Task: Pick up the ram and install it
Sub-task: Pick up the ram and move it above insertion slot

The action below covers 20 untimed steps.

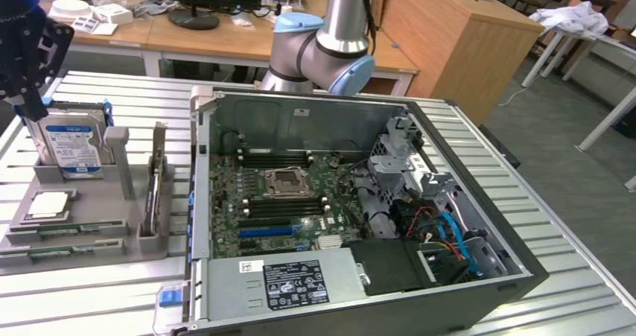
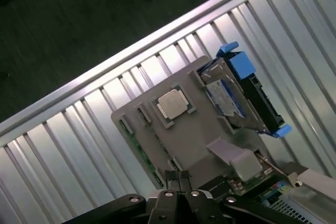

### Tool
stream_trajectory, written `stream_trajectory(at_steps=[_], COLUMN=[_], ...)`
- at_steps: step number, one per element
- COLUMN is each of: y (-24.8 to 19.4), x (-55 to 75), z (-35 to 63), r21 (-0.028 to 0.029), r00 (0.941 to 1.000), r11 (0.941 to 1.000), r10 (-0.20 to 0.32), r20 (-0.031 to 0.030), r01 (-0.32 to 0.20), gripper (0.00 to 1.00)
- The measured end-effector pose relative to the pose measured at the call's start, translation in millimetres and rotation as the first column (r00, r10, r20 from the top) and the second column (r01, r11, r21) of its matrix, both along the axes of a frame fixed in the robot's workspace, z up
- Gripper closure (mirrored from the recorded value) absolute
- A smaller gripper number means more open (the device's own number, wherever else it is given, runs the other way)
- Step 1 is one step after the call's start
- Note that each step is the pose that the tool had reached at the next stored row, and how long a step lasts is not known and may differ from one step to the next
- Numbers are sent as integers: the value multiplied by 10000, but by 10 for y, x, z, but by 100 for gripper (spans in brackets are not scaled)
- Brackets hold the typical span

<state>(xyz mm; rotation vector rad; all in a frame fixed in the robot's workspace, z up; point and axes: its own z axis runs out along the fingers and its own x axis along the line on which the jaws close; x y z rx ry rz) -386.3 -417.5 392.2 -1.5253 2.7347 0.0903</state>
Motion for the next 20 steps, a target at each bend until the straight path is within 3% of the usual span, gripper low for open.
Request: stream_trajectory(at_steps=[5, 10, 15, 20], y=[0, 0, 0, -1], x=[0, 0, 0, 0], z=[-1, -2, -3, -4], r21=[0, 0, 0, 0], r00=[9959, 9837, 9632, 9346], r11=[9959, 9837, 9632, 9346], r10=[910, 1800, 2687, 3557], r20=[0, 0, 0, -1], r01=[-910, -1800, -2687, -3557], gripper=[89, 89, 89, 89])
